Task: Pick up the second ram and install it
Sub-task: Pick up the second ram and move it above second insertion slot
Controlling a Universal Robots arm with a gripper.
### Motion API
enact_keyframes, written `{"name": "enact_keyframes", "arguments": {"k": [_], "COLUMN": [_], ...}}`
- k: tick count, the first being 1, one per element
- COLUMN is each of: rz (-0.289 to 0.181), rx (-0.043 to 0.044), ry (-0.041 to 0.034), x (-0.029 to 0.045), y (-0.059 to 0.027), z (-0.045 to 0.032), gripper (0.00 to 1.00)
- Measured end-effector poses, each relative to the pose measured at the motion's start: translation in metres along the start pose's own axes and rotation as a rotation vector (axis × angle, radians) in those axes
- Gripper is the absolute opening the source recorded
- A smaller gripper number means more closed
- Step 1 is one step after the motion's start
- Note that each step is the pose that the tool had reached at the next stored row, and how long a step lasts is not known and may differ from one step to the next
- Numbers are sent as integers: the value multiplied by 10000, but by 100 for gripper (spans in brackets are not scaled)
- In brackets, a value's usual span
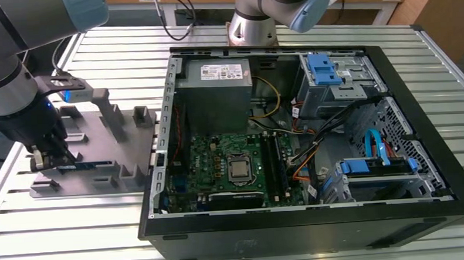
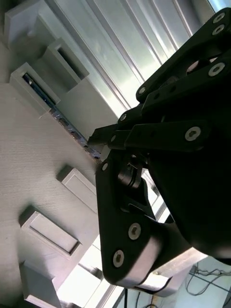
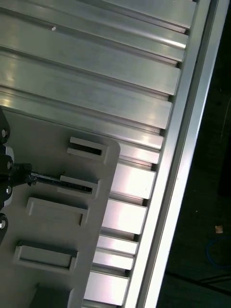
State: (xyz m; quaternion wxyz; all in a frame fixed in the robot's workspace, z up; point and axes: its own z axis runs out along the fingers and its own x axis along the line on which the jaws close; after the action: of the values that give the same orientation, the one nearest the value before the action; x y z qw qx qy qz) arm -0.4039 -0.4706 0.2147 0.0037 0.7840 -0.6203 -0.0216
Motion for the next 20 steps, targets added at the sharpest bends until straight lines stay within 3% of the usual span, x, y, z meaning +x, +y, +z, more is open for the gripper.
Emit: {"name": "enact_keyframes", "arguments": {"k": [4, 13, 16, 19, 20], "rz": [-373, -404, -411, -418, -421], "rx": [-10, -11, -11, -12, -11], "ry": [12, 13, 13, 14, 13], "x": [0, 0, 0, 0, 0], "y": [0, 0, 0, 0, 0], "z": [0, 0, 0, 0, 0], "gripper": [11, 11, 23, 29, 36]}}
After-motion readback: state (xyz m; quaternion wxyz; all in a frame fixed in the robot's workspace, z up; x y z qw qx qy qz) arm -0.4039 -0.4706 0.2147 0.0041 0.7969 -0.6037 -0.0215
